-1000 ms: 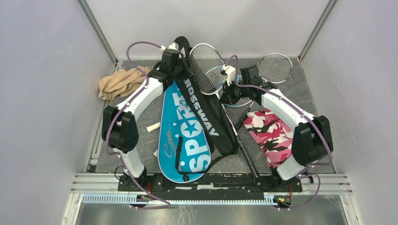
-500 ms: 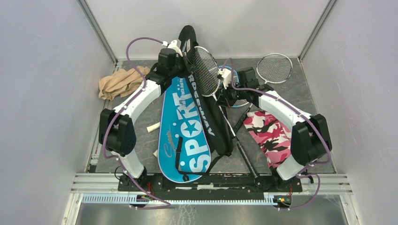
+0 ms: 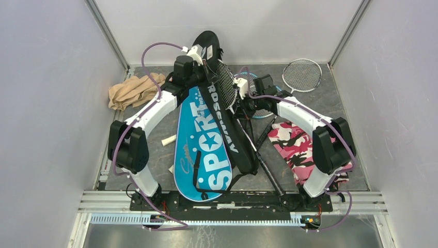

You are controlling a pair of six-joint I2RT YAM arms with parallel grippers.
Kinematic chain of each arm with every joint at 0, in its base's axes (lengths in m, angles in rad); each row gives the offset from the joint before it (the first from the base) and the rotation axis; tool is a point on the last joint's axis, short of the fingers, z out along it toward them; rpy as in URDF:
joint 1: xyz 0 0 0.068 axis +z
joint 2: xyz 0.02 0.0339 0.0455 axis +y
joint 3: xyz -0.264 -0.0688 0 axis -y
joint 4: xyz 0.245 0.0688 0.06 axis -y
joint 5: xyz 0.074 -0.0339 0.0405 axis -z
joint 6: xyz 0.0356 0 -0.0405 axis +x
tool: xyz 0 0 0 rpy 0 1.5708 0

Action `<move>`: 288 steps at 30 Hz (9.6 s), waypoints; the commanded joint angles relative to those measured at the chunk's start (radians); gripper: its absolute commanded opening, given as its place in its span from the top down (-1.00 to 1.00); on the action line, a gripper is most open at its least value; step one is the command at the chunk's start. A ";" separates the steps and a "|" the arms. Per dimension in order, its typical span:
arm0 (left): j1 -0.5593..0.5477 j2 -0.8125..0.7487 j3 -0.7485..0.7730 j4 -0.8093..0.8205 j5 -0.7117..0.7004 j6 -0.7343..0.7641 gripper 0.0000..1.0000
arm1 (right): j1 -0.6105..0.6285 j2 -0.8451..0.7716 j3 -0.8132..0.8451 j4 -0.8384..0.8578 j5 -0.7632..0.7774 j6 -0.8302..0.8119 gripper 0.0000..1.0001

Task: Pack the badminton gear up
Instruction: Place the racket in the racket bag, then pick up the racket from the center of the board.

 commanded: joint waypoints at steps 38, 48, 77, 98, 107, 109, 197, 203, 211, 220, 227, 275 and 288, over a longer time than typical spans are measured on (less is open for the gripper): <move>-0.009 -0.069 -0.154 0.187 0.132 -0.115 0.96 | -0.048 0.199 0.302 -0.173 -0.214 0.088 0.31; 0.009 -0.001 -0.061 0.180 0.125 -0.147 0.96 | -0.099 0.026 0.150 -0.281 -0.139 -0.088 -0.42; 0.010 0.040 -0.032 0.204 0.162 -0.158 0.96 | -0.069 -0.184 -0.313 -0.366 -0.094 -0.397 -0.38; 0.009 0.023 -0.070 0.219 0.187 -0.161 0.96 | -0.004 -0.232 -0.302 -0.360 -0.085 -0.360 0.63; -0.013 0.015 -0.093 0.243 0.212 -0.166 0.96 | 0.012 -0.208 -0.193 -0.415 -0.065 -0.321 0.87; -0.021 0.017 -0.094 0.248 0.226 -0.174 0.96 | 0.014 -0.192 -0.166 -0.419 -0.064 -0.312 0.89; 0.042 0.074 0.037 0.230 0.235 -0.523 0.96 | 0.052 -0.319 -0.019 -0.168 0.270 -0.097 -0.42; 0.053 0.052 0.082 0.213 0.317 -0.463 0.96 | 0.021 -0.374 -0.006 -0.147 0.419 -0.120 -0.49; 0.063 -0.029 0.149 0.033 0.322 -0.350 0.96 | -0.207 -0.357 -0.061 -0.025 0.551 -0.044 -0.53; 0.065 -0.116 0.106 0.027 0.343 -0.391 0.96 | -0.385 -0.081 0.036 0.055 0.525 0.088 -0.47; 0.063 -0.132 0.075 0.044 0.351 -0.405 0.96 | -0.452 0.110 0.100 0.127 0.540 0.212 -0.44; 0.063 -0.159 0.015 0.124 0.370 -0.441 0.96 | -0.598 0.379 0.128 0.191 0.568 0.332 0.44; 0.064 -0.161 0.021 0.110 0.357 -0.411 0.96 | -0.663 0.355 0.188 0.197 0.403 0.465 0.99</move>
